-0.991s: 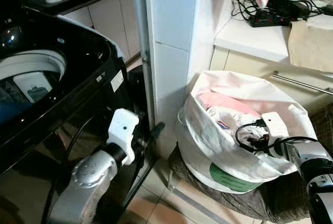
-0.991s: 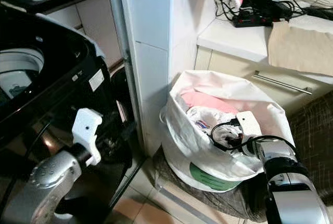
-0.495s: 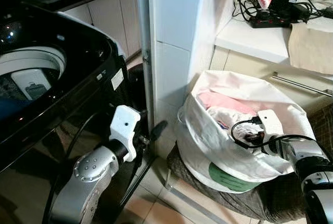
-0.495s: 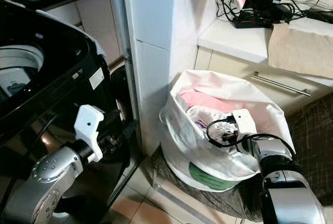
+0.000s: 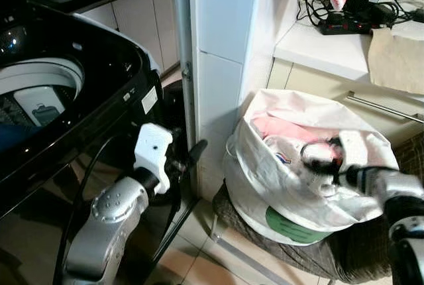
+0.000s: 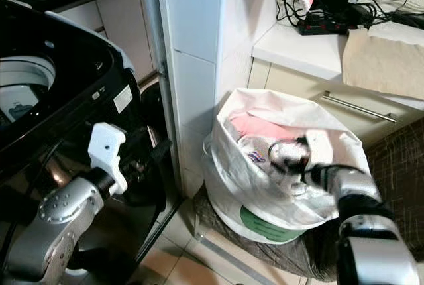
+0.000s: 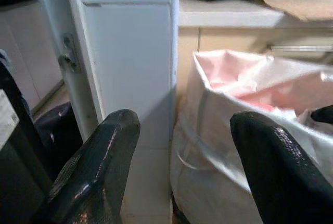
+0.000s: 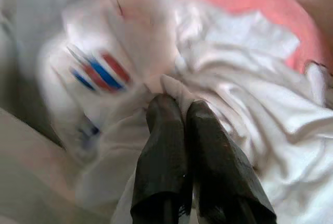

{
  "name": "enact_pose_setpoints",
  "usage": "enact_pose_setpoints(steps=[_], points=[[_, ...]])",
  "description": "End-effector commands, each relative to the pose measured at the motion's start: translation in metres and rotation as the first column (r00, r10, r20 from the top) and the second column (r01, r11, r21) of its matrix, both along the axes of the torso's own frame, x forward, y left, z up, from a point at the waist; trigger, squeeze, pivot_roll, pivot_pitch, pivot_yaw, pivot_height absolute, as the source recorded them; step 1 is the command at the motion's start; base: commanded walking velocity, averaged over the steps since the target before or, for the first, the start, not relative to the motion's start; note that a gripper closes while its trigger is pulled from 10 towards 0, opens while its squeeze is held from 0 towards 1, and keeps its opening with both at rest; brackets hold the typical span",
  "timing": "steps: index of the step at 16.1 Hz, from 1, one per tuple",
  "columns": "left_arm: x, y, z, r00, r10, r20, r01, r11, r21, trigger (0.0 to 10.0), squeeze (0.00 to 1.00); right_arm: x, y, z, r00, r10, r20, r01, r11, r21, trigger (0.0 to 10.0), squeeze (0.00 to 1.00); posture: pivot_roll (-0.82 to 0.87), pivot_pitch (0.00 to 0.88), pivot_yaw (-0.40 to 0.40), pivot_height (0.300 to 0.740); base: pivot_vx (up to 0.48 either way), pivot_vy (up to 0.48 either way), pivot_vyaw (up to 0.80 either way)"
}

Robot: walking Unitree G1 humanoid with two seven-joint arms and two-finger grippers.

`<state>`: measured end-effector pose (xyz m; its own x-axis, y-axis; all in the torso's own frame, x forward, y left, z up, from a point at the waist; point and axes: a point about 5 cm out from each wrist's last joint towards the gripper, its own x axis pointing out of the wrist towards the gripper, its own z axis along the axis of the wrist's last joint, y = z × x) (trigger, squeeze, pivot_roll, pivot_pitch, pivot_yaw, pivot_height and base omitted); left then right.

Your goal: Clothes washing

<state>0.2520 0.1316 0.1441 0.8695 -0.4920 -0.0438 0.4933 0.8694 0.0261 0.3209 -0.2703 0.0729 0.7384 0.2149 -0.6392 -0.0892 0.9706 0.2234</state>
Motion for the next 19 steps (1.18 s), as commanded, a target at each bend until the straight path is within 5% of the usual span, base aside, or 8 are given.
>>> enact_pose_setpoints(steps=[1,5,8,9,10,12,16,19], points=[[0.001,0.002,0.004,1.000,0.018,0.007,-0.018,1.000,-0.010,10.0,0.00,0.013,-0.003,0.027,0.995,-0.013,0.099,0.009,0.999,0.044,0.0,0.00,-0.02,0.000,-0.016,0.740,0.000,0.000,0.00],[0.009,0.010,0.023,0.996,0.052,0.074,-0.052,0.999,-0.004,10.0,0.00,0.038,-0.001,0.130,0.907,-0.030,0.419,-0.087,0.963,0.255,0.0,0.00,-0.02,0.000,-0.005,0.740,0.000,0.000,0.00],[0.019,-0.010,0.062,0.977,-0.063,0.203,0.071,0.997,-0.035,10.0,0.00,0.036,0.036,0.210,0.776,0.094,0.623,-0.348,0.888,0.300,0.0,0.00,-0.02,0.000,-0.007,0.740,0.000,0.000,0.00],[0.020,-0.015,0.067,0.972,-0.087,0.220,0.098,0.995,-0.037,10.0,0.00,0.035,0.041,0.217,0.761,0.116,0.639,-0.382,0.876,0.295,0.0,0.00,-0.02,0.000,-0.007,0.740,0.000,0.000,0.00],[0.023,-0.030,0.080,0.951,-0.152,0.268,0.172,0.984,-0.051,10.0,1.00,0.031,0.056,0.240,0.709,0.155,0.688,-0.476,0.825,0.305,0.0,0.00,-0.03,0.000,-0.010,0.740,0.000,0.000,0.00],[0.032,-0.053,0.099,0.922,-0.210,0.326,0.244,0.967,-0.067,10.0,1.00,0.020,0.084,0.278,0.621,0.194,0.760,-0.626,0.706,0.331,0.0,0.00,-0.04,0.000,-0.003,0.740,0.000,0.000,0.00],[0.038,-0.069,0.114,0.890,-0.265,0.371,0.330,0.936,-0.124,10.0,1.00,0.000,0.126,0.300,0.544,0.284,0.789,-0.768,0.547,0.333,0.0,0.00,-0.07,0.000,0.016,0.740,0.000,0.000,0.00],[0.034,-0.078,0.112,0.885,-0.301,0.356,0.386,0.902,-0.196,10.0,1.00,-0.008,0.149,0.296,0.550,0.324,0.770,-0.792,0.495,0.357,0.0,0.00,-0.08,0.000,0.019,0.740,0.000,0.000,0.00]])
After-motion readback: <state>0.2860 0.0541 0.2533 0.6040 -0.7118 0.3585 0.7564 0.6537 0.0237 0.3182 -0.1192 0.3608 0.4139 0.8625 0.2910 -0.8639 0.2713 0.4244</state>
